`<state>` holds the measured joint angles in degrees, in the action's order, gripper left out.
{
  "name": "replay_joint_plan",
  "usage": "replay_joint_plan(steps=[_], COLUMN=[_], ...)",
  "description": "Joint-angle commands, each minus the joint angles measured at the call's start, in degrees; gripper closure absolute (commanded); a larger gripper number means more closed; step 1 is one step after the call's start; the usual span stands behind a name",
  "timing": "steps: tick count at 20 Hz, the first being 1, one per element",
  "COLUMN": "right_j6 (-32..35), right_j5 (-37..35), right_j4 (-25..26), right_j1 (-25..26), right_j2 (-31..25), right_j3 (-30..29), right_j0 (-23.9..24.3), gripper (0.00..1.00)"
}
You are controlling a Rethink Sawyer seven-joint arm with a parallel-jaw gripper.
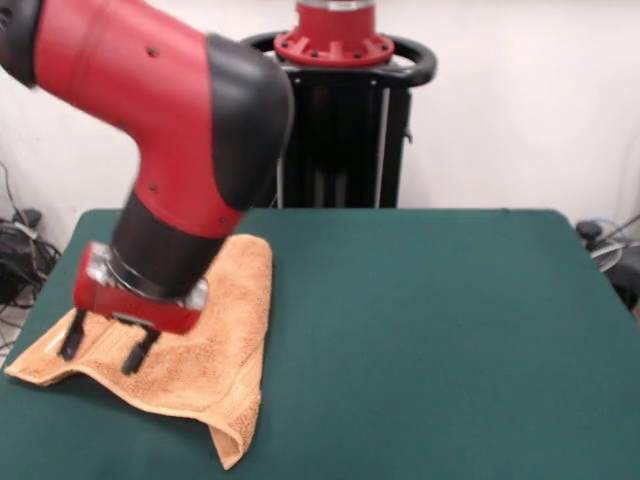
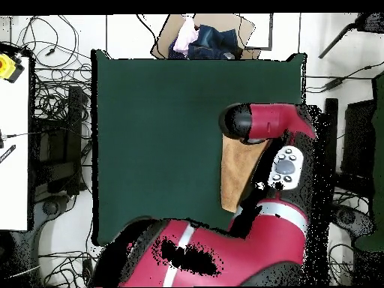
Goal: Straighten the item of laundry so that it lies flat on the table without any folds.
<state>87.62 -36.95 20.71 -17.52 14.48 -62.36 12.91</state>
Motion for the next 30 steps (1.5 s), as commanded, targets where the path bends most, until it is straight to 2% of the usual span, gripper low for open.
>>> replay_joint_plan(steps=[1,3,5,8,13,23,30], right_j6=[14.89,12.62,12.11,13.05,15.00,14.08,9.13], right_j5=[4.48,7.08,7.90,6.64,9.47,5.77,8.59], right_j4=[-4.93,-7.07,-8.92,-9.51,-10.12,-10.77,-10.13], right_j1=[4.31,1.24,-0.02,1.33,4.29,10.06,11.83], right_j2=[-5.01,-8.47,-10.09,-8.24,-6.13,-3.20,-6.65], right_j3=[-0.69,-4.23,-5.42,-4.03,-2.28,3.35,3.65], right_j0=[0.42,2.20,2.79,1.56,0.53,-0.81,1.62], gripper=[0.00,0.00,0.00,0.00,0.00,0.00,0.00])
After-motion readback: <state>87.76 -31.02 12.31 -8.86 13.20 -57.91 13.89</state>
